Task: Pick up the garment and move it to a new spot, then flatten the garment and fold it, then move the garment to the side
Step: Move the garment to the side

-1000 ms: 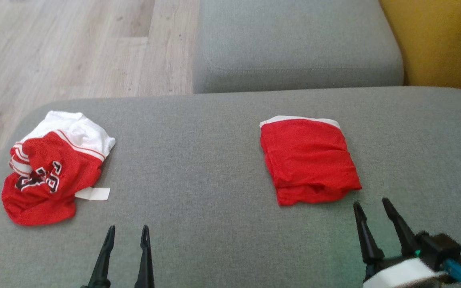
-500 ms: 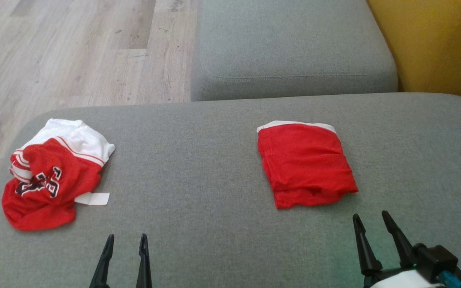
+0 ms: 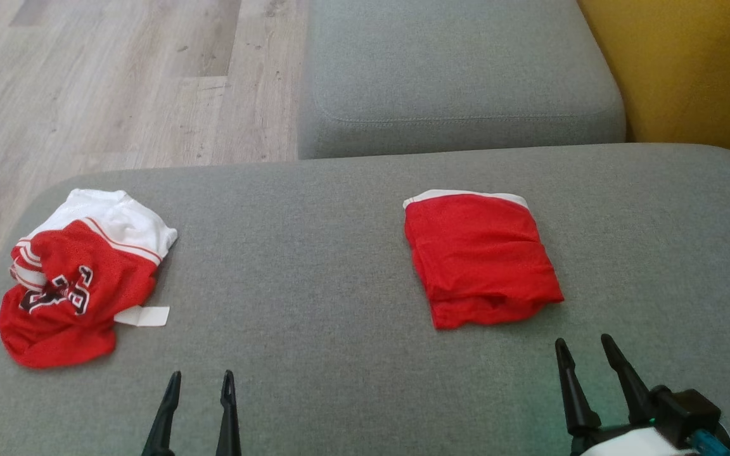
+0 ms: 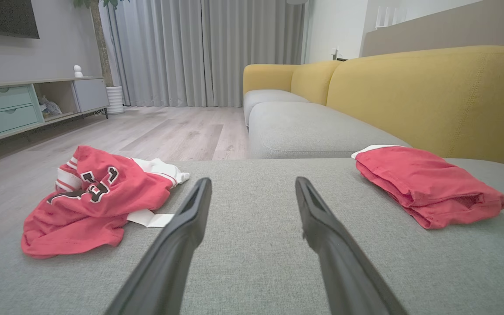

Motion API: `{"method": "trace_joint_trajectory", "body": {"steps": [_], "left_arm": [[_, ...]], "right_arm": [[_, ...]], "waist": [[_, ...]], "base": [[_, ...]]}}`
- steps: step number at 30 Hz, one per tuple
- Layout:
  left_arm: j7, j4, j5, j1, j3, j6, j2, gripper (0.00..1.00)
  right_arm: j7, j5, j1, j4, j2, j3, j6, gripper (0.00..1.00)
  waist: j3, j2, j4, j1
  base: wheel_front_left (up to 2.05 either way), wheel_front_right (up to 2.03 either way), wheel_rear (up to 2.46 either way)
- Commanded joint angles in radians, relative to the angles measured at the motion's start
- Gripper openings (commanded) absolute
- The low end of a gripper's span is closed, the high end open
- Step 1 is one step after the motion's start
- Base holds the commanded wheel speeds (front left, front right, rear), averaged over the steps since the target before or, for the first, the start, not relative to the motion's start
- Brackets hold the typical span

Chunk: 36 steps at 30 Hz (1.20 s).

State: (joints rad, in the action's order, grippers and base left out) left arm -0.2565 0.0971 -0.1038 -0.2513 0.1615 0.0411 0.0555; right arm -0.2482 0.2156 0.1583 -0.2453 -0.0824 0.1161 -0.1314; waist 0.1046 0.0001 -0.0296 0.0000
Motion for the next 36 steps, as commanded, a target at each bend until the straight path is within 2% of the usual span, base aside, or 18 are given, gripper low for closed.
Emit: {"method": "trace_joint_trajectory", "body": {"steps": [1,13,20,26,36], "left_arm": [[-0.005,-0.029,0.010,0.042,-0.033,0.003,-0.005,1.00],[-0.005,-0.041,0.013,0.050,-0.037,-0.002,-0.005,1.00],[-0.005,-0.070,0.027,0.072,-0.032,0.001,-0.005,1.00],[-0.005,-0.099,0.041,0.111,-0.017,-0.001,-0.005,1.00],[-0.005,-0.119,0.036,0.212,0.010,-0.020,-0.005,1.00]], "right_arm": [[-0.014,-0.013,-0.033,0.027,-0.009,0.019,0.001,1.00],[-0.014,-0.024,-0.045,0.021,-0.005,0.013,0.001,1.00],[-0.014,-0.027,-0.134,-0.021,-0.023,0.023,0.001,1.00],[-0.001,0.003,-0.314,-0.164,-0.066,0.031,0.001,1.00],[0.222,0.077,-0.640,-0.399,-0.127,0.048,0.001,1.00]], "waist": [[-0.002,-0.0001,0.001,0.0000],[-0.035,-0.0001,0.001,0.0000],[-0.093,-0.0001,0.008,0.0000],[-0.167,-0.0001,0.014,0.0000],[-0.303,-0.0001,-0.015,0.0000]], "base": [[0.00,0.00,0.00],[0.00,0.00,0.00],[0.00,0.00,0.00],[0.00,0.00,0.00],[0.00,0.00,0.00]]}}
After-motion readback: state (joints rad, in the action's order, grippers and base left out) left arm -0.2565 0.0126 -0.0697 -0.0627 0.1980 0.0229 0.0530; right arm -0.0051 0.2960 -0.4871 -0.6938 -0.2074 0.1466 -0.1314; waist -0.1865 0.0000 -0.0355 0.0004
